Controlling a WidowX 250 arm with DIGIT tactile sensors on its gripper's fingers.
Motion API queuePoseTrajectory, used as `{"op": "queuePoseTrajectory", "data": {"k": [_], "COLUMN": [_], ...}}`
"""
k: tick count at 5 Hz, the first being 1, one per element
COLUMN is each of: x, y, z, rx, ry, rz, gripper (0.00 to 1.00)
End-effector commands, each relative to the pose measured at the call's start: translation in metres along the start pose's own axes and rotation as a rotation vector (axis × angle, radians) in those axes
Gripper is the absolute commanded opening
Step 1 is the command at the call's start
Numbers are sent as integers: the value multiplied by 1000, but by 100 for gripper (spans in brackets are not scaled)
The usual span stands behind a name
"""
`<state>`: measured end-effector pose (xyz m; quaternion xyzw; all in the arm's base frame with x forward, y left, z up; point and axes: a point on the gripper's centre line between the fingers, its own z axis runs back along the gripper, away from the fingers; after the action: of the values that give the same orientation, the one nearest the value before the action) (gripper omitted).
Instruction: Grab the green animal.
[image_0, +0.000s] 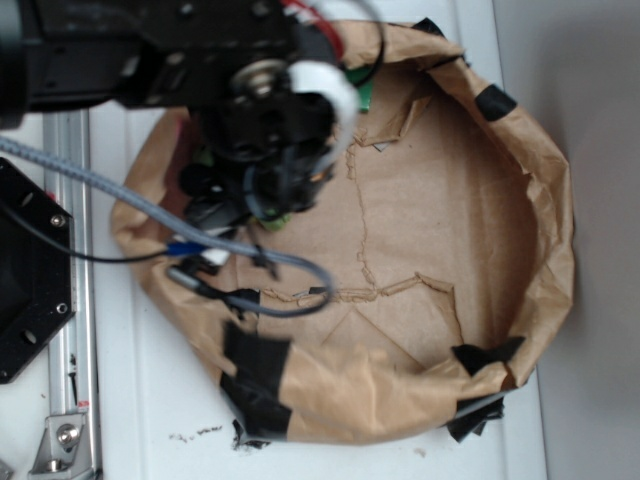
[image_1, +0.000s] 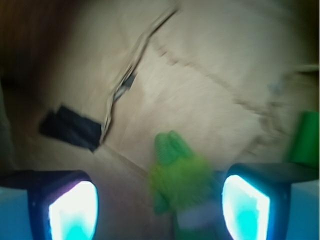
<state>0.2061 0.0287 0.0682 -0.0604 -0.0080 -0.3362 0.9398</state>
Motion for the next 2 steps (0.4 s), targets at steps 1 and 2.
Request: {"op": "queuePoseTrajectory", "data": {"k": [1, 2], "x": [-3, -3], "y": [49, 61], "z": [-22, -26], "rx": [154, 174], "ry": [-20, 16], "rz": [146, 126], "gripper": [100, 100]}}
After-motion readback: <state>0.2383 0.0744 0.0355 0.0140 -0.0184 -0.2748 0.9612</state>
